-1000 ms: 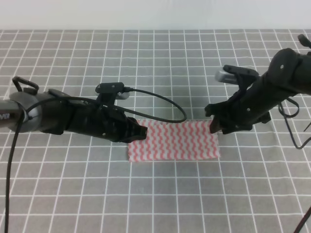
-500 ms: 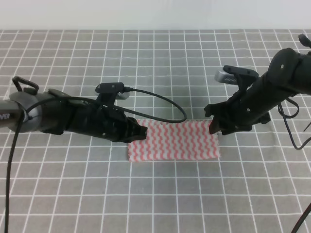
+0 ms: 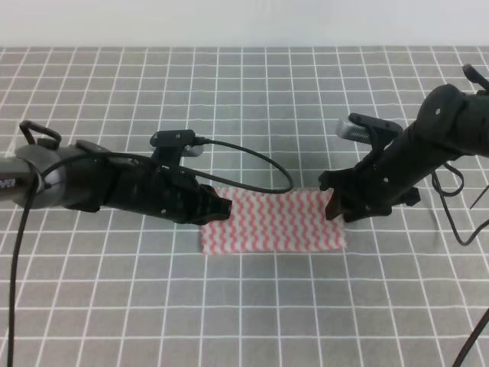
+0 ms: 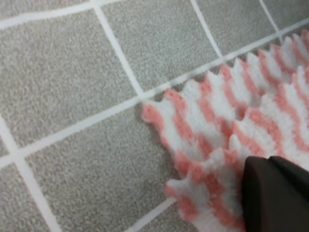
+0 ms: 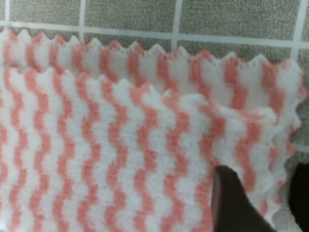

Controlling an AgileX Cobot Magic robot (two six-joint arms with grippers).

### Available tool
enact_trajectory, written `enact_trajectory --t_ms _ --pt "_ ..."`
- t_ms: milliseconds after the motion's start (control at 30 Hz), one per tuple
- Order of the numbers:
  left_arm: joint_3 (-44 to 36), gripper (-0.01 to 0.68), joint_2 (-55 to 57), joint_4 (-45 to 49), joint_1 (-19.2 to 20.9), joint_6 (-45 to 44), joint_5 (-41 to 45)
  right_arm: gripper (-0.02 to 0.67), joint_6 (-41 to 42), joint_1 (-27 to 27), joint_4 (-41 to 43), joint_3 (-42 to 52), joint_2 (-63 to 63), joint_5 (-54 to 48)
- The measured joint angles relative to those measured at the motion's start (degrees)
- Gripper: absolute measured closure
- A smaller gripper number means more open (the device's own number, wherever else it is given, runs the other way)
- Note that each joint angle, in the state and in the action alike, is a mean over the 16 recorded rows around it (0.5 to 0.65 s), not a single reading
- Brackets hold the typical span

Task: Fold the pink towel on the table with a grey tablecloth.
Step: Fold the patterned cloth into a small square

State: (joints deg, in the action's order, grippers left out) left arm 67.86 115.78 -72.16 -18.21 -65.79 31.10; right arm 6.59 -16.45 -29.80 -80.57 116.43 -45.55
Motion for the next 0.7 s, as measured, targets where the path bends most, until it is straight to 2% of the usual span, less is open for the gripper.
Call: enact_trajectory --t_ms 300,700 --pt "0.11 0.676 -0.01 -0.12 0.00 0.01 0.20 0.419 1.40 -0.01 -2.25 -0.01 -0.02 -0.86" --pt "0.17 0.677 -0.02 -0.20 0.00 0.02 0.29 0.562 2.79 -0.01 -2.83 0.00 -0.05 -1.32"
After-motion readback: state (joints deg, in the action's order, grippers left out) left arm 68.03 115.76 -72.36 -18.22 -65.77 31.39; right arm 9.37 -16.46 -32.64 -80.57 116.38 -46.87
